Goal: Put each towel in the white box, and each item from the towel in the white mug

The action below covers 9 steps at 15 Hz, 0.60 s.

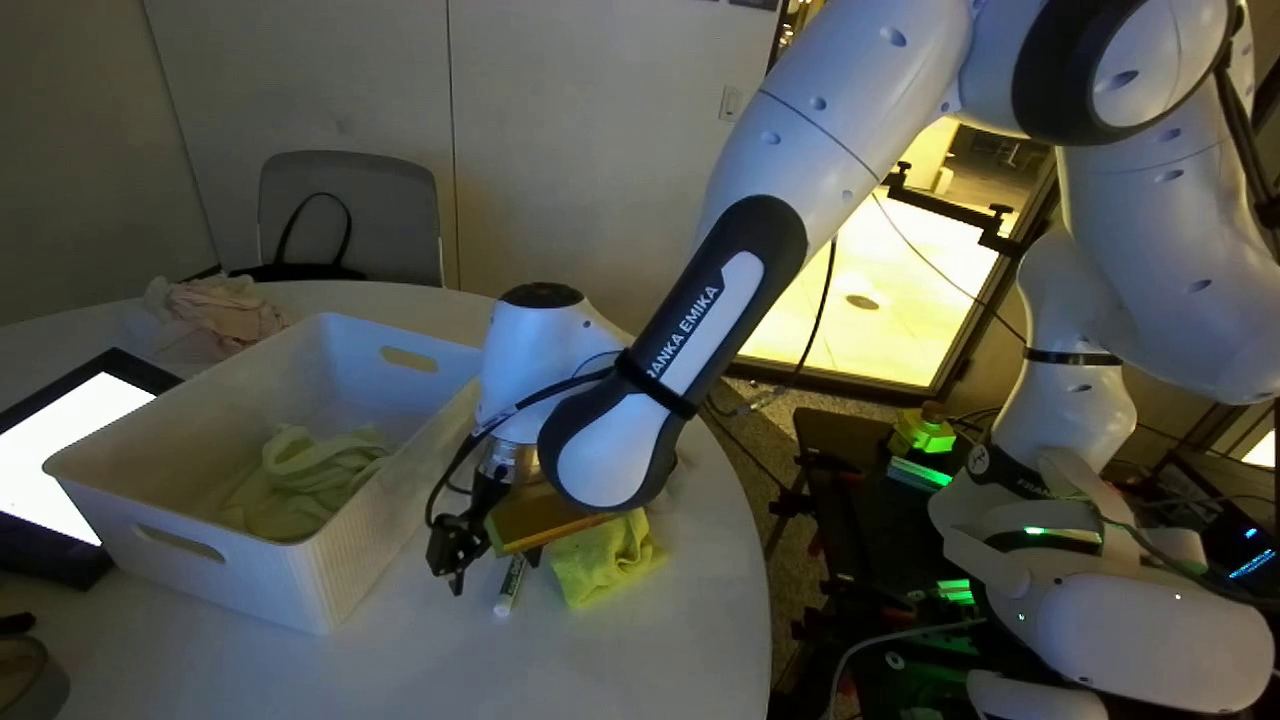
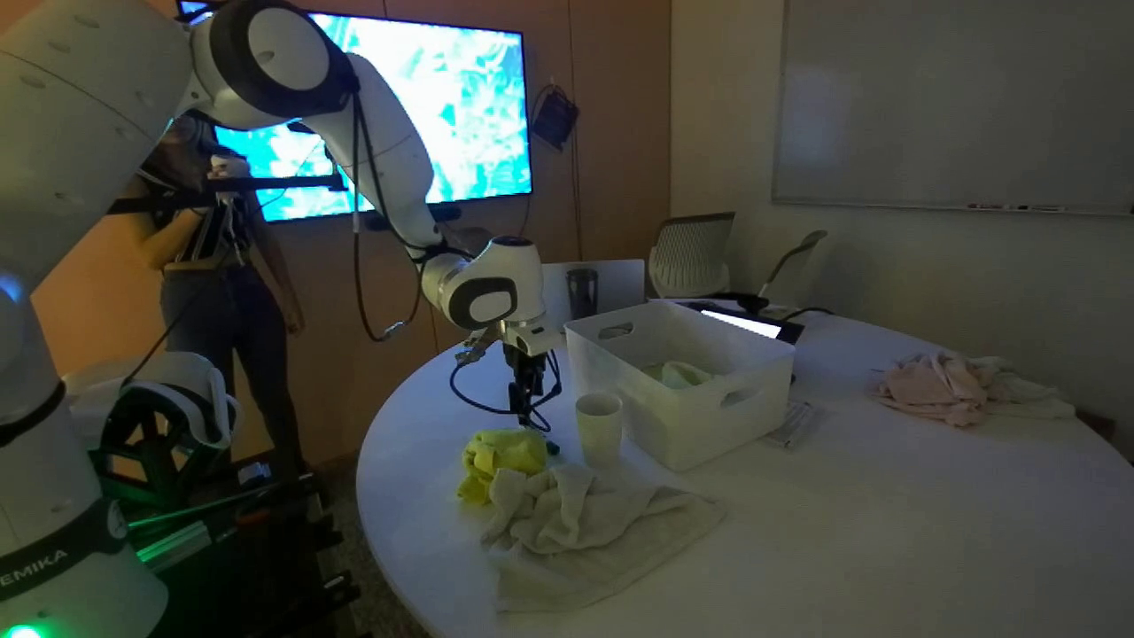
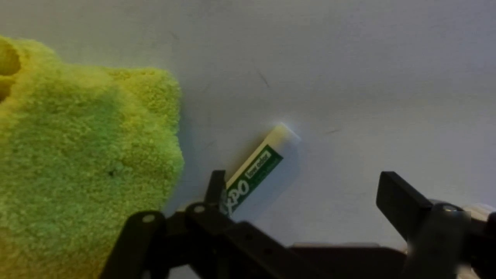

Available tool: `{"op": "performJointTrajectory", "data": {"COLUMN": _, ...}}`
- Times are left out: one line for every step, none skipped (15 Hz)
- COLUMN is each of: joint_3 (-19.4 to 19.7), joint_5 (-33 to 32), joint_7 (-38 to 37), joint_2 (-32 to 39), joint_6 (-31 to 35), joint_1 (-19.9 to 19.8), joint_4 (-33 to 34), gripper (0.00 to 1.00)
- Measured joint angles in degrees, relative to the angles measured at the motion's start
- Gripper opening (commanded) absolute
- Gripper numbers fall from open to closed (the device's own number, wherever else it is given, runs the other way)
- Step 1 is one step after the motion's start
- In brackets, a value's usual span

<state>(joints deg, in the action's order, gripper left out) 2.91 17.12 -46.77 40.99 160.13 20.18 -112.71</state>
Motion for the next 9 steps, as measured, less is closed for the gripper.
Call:
{"op": "performJointTrajectory", "data": {"joint_3": 0.8, "joint_5": -0.7, "joint_7": -1.6, "joint_2": 0.1, "joint_6": 0.0, "joint_1": 0.6, "joint_4": 0.0, "gripper": 1.0}}
{"op": "performJointTrajectory", "data": {"joint_3": 1.3, "joint_5": -1.1, "joint_7": -2.9, "joint_2": 0.3, "joint_6": -0.1, "joint_1": 1.0, "joint_4": 0.1, "gripper": 1.0}}
{"op": "performJointTrajectory", "data": {"joint_3": 1.7, "joint_5": -1.3, "joint_7": -4.3, "joint_2": 0.5, "joint_6": -0.2, "joint_1": 1.3, "joint_4": 0.2, "gripper": 1.0}}
{"op": "performJointTrajectory", "data": {"joint_3": 2.0, "joint_5": -1.5, "joint_7": -5.6, "joint_2": 0.8, "joint_6": -0.4, "joint_1": 1.4, "joint_4": 0.3, "gripper": 1.0}}
{"op": "performJointTrajectory", "data": {"joint_3": 2.2, "joint_5": -1.6, "joint_7": -6.8, "joint_2": 1.1, "joint_6": -0.7, "joint_1": 1.5, "joint_4": 0.4, "gripper": 1.0}}
{"op": "performJointTrajectory", "data": {"joint_3": 2.3, "joint_5": -1.6, "joint_7": -7.9, "joint_2": 1.3, "joint_6": -1.1, "joint_1": 1.4, "joint_4": 0.4, "gripper": 1.0}}
{"op": "performJointTrajectory", "data": {"joint_3": 2.3, "joint_5": -1.6, "joint_7": -8.9, "joint_2": 1.5, "joint_6": -1.5, "joint_1": 1.4, "joint_4": 0.4, "gripper": 1.0}}
{"op": "performJointTrajectory", "data": {"joint_3": 2.3, "joint_5": -1.6, "joint_7": -9.9, "joint_2": 1.6, "joint_6": -1.7, "joint_1": 1.4, "joint_4": 0.5, "gripper": 1.0}}
{"op": "performJointTrajectory", "data": {"joint_3": 2.4, "joint_5": -1.7, "joint_7": -10.9, "joint_2": 1.9, "joint_6": -2.0, "joint_1": 1.3, "joint_4": 0.6, "gripper": 1.0}}
